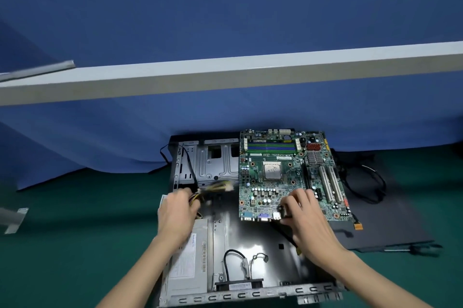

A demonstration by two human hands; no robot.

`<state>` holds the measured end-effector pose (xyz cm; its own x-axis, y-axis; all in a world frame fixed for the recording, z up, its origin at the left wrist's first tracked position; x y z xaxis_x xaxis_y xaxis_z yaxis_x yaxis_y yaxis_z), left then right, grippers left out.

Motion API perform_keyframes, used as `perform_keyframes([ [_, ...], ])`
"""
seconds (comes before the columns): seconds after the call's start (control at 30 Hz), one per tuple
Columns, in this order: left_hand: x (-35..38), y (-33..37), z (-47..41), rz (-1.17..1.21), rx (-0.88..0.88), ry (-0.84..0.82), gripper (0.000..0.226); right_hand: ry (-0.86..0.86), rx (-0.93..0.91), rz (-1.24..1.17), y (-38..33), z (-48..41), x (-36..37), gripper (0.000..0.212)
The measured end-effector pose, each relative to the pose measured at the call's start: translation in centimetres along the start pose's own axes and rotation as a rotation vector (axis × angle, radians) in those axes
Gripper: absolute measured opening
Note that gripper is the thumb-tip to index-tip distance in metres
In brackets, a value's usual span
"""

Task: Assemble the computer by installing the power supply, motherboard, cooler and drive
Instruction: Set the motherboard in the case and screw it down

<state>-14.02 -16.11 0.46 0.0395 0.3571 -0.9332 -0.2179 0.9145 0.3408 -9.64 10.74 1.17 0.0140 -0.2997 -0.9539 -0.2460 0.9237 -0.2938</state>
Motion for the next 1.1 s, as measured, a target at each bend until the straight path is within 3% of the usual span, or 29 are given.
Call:
perform_keyframes([
  [0.13,-0.5,0.0,-0.4,0.009,-0.11,0.146,0.034,0.004,0.017,0.018,0.1,0.0,0.0,0.036],
  [0.3,-0.3,0.5,-1.8,0.114,-0.204,0.157,0.03,-0.013,0.022,0.022,0.1,-0.1,0.0,0.028],
  [0.43,-0.5,0.6,-1.8,0.247,-0.172,0.186,0.026,-0.021,0.029,0.048,0.0,0.0,0.0,0.03],
  [0.57,-0.6,2.2,-2.3,0.17,-0.055,0.171,0.004,-0.05,0.031,0.129,0.1,-0.4,-0.2,0.04],
  [0.67,-0.7,3.2,-1.2,-0.104,0.095,0.202,0.008,-0.068,0.022,0.173,-0.1,-0.3,-0.2,0.046],
  [0.77,0.3,5.2,1.6,-0.097,0.359,0.261,0.015,-0.043,0.05,0.103,0.3,-0.1,-0.4,0.046],
  [0.83,2.3,6.7,3.1,-0.15,0.45,0.145,0.009,-0.023,0.037,0.063,0.9,-0.3,-1.1,0.042],
  [0.97,8.8,8.7,5.3,-0.276,0.46,-0.372,0.018,0.008,-0.041,-0.047,1.4,-1.0,-3.7,0.035],
  [1.03,11.0,9.8,5.6,-0.324,0.497,-0.473,0.019,0.014,-0.066,-0.105,1.4,-1.4,-5.1,0.035],
  [1.1,13.2,10.5,5.5,-0.323,0.548,-0.521,0.051,0.038,-0.065,-0.171,1.8,-1.9,-6.7,0.035],
])
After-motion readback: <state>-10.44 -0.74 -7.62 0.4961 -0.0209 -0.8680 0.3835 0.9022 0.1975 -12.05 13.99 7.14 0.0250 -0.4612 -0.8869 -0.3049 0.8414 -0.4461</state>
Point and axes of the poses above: each hand's wrist, its own z-axis away from the middle knuckle, its own x-axis out of the palm, y = z × x, the point moved 5 cm from there along -z, towards the middle knuckle, and after that the axes turned 1 degree about x, right-handed, at the moved point
